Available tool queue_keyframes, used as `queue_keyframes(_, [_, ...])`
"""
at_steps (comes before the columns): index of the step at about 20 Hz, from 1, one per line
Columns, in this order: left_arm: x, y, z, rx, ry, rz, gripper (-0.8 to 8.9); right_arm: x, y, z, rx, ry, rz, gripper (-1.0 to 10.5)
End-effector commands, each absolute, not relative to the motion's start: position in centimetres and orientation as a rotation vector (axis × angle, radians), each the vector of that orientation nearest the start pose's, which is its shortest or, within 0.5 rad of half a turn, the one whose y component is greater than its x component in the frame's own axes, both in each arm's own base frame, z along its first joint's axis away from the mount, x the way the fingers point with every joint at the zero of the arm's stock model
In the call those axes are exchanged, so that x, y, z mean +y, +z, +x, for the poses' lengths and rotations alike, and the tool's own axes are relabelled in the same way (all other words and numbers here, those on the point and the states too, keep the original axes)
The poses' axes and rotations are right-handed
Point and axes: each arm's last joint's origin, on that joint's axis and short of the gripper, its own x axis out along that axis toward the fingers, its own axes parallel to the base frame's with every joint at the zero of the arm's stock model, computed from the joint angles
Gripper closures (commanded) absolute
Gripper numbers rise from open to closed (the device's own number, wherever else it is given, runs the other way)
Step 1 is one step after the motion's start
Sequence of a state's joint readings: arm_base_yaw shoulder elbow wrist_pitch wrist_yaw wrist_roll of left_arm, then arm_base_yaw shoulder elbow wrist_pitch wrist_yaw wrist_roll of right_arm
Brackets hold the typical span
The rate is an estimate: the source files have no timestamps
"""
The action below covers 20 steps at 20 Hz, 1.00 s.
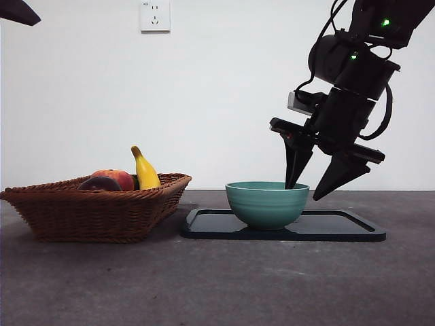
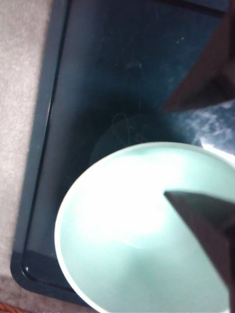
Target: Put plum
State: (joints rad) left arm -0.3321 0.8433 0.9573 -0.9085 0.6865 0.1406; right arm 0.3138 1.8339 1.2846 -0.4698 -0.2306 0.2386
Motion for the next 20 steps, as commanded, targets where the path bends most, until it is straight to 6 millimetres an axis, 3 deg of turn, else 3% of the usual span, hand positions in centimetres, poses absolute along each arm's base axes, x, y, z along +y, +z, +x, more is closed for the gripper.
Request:
queue_keyframes(1, [-6.5, 32.8, 13.1, 0.72, -1.03, -0.015, 4.42, 12.7, 19.6, 36.6, 1.066, 0.363, 0.147, 8.4])
queue_keyframes(4, [-6.5, 32.8, 13.1, 0.72, -1.03, -0.015, 4.42, 12.7, 19.7, 36.7, 1.05, 0.362, 0.147, 9.4])
queue_keyframes(10, [-6.5, 32.8, 13.1, 0.721, -1.03, -0.015, 4.42, 12.7, 20.8, 36.8, 1.001, 0.368, 0.151, 9.4])
queue_keyframes(15, [-6.5, 32.8, 13.1, 0.721, -1.03, -0.015, 4.42, 12.1, 25.3, 34.9, 0.909, 0.386, 0.159, 9.4])
queue_keyframes(20, [-6.5, 32.7, 13.0, 0.737, -1.029, -0.018, 4.42, 11.3, 30.6, 30.4, 0.861, 0.435, 0.108, 9.4])
